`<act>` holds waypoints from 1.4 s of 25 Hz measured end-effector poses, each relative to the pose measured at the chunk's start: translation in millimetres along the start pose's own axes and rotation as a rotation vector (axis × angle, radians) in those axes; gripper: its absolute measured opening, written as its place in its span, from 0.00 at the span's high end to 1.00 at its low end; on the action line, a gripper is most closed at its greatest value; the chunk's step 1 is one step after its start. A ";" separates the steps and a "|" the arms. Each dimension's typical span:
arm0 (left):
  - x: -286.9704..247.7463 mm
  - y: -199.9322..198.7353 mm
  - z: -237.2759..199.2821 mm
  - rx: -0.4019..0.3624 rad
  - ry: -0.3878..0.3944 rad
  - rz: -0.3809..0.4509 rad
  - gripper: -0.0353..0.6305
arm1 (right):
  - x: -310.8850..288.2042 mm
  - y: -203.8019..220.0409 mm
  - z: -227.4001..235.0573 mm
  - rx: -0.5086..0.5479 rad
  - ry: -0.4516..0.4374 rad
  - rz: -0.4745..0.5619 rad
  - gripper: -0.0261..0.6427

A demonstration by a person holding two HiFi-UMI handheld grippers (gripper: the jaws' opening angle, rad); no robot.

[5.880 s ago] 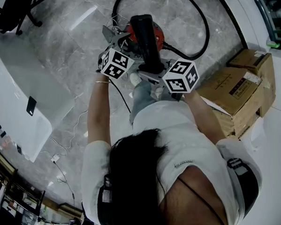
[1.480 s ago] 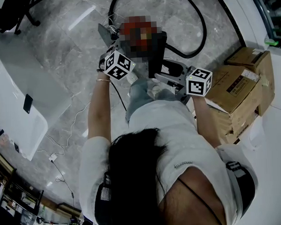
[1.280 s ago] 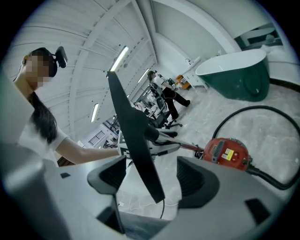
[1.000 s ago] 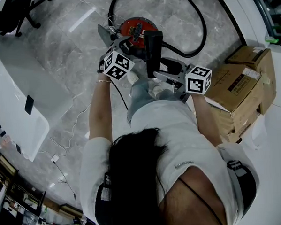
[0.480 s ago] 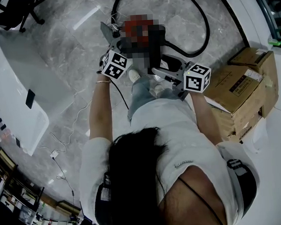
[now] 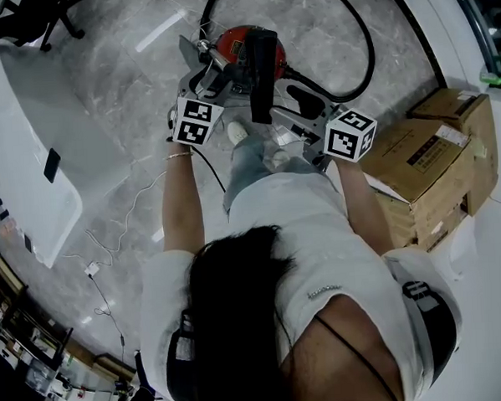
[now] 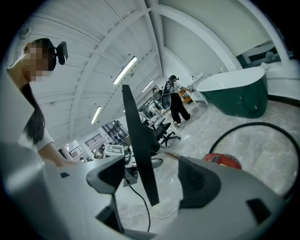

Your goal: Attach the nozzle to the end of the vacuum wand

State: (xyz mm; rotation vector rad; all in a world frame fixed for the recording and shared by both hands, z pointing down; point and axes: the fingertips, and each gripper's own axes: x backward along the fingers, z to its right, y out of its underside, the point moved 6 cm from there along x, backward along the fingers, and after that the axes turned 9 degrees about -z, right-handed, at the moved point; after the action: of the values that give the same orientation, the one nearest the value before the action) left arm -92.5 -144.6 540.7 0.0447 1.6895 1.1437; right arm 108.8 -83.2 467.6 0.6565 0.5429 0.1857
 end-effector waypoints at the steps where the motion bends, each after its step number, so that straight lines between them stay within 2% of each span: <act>1: 3.7 0.1 2.4 0.009 -0.016 0.004 0.59 | 3.0 -1.3 1.3 0.014 0.025 0.012 0.45; 5: 16.7 3.2 12.3 0.074 -0.080 0.024 0.59 | 16.1 -9.0 9.2 0.045 0.153 0.096 0.45; 10: 28.0 10.0 23.1 0.215 -0.138 0.054 0.59 | 25.0 -19.2 7.6 0.024 0.164 0.169 0.46; 12: 33.5 9.5 28.1 0.253 -0.166 0.074 0.59 | 27.7 -22.7 5.2 0.061 0.187 0.176 0.46; 15: 46.8 9.1 35.4 0.258 -0.225 0.096 0.59 | 27.8 -22.5 0.5 0.119 0.223 0.165 0.49; 17: 51.7 7.2 42.8 0.264 -0.246 0.118 0.59 | 32.9 -22.4 1.2 0.126 0.249 0.179 0.60; 21: 61.0 2.8 54.3 0.297 -0.257 0.157 0.59 | 37.1 -22.7 -2.0 0.146 0.247 0.182 0.64; 25: 69.6 -6.4 63.7 0.308 -0.254 0.199 0.59 | 38.0 -21.4 -6.8 0.195 0.282 0.170 0.75; 28: 77.0 -14.8 70.4 0.323 -0.244 0.229 0.59 | 34.9 -19.2 -13.3 0.221 0.252 0.137 0.77; 35: 91.4 -26.2 79.9 0.321 -0.294 0.257 0.71 | 36.4 -21.1 -19.1 0.250 0.282 0.142 0.83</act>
State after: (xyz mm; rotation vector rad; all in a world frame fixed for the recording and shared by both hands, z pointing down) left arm -61.1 -58.5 456.9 0.6170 1.6140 0.9828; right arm 129.3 -77.7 426.6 0.9207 0.7992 0.3515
